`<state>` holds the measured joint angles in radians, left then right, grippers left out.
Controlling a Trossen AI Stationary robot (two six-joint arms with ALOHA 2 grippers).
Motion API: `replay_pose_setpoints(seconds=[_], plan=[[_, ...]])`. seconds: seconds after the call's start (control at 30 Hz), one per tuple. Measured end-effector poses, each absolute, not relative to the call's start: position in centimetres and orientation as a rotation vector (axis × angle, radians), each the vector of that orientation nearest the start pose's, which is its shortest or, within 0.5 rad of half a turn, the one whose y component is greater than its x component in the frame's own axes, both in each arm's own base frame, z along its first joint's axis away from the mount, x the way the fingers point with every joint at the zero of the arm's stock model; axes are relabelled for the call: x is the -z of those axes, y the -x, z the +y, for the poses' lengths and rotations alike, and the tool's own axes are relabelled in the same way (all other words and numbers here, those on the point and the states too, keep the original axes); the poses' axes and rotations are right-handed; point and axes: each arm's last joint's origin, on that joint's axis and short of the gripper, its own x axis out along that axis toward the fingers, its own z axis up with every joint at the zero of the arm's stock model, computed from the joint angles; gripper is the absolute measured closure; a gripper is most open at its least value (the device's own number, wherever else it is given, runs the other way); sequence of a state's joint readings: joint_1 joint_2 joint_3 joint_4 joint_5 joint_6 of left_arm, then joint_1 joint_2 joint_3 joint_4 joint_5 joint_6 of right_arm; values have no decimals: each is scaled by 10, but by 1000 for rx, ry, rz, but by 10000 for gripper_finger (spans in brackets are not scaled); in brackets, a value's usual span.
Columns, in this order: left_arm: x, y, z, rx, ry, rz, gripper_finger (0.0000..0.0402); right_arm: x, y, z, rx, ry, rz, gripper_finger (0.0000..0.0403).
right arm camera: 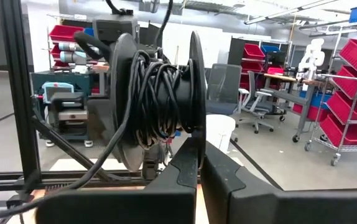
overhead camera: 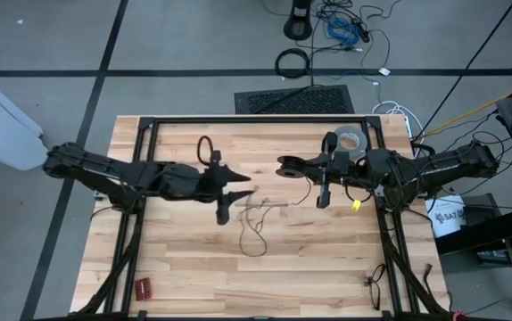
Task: Coil cords
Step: Coil the black wire onto the spool
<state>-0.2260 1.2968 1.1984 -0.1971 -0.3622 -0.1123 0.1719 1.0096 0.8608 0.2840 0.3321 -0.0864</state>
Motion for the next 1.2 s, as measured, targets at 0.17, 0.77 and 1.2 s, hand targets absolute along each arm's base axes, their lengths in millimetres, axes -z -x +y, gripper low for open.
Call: replay_pose_setpoints(seconds=[0.17, 0.77, 1.2], plan=[[-354, -291, -57, -110, -52, 343, 228, -362, -223, 29, 165, 44, -119, 403], [-332, -344, -80, -92, -116, 148, 173, -361, -223, 29, 165, 36, -102, 403], [-283, -397, -93, -230, -152, -85, 172, -361, -223, 29, 165, 36, -101, 403]])
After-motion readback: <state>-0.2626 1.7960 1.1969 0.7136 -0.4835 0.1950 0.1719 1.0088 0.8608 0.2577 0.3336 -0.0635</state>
